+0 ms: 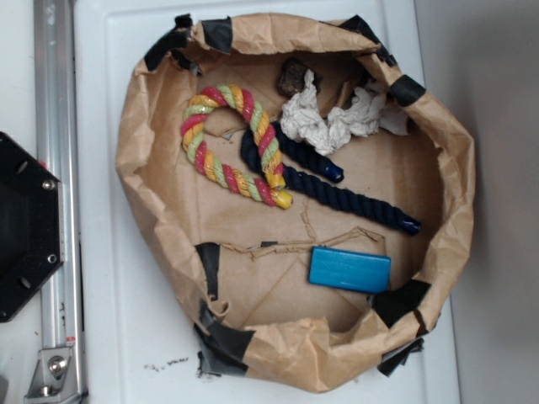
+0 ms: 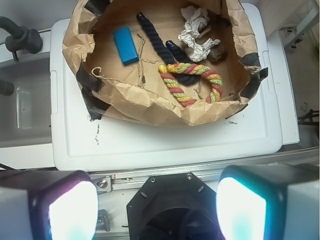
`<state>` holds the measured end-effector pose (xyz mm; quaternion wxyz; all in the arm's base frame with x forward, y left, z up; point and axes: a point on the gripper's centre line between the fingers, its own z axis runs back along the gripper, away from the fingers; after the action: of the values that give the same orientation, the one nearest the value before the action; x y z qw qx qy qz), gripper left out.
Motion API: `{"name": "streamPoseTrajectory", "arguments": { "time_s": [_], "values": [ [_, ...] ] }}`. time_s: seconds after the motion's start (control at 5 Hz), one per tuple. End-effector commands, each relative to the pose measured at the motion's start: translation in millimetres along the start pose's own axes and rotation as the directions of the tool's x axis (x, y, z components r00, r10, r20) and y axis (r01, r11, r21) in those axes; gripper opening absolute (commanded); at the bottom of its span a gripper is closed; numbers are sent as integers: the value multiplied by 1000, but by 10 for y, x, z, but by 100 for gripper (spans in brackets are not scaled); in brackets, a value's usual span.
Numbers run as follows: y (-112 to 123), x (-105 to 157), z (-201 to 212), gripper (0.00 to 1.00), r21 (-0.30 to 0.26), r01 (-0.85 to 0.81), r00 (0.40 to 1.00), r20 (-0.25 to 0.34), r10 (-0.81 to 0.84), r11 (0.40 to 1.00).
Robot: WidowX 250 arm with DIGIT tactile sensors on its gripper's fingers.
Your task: Grab the blue block.
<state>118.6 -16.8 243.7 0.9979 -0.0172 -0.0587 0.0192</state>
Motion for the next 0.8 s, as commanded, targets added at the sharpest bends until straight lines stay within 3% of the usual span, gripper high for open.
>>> {"name": "streamPoseTrajectory", "arguments": {
  "time_s": [0.0,0.2,0.4,0.6],
  "values": [
    [0,0,0,100,0,0,1000,0,0,1000],
    [87,458,-411,100,1,8,993,118,-8,1000],
    [45,950,-680,100,-2,16,982,187,-16,1000],
    [44,1327,-1019,100,-2,39,988,149,-38,999]
  ]
}}
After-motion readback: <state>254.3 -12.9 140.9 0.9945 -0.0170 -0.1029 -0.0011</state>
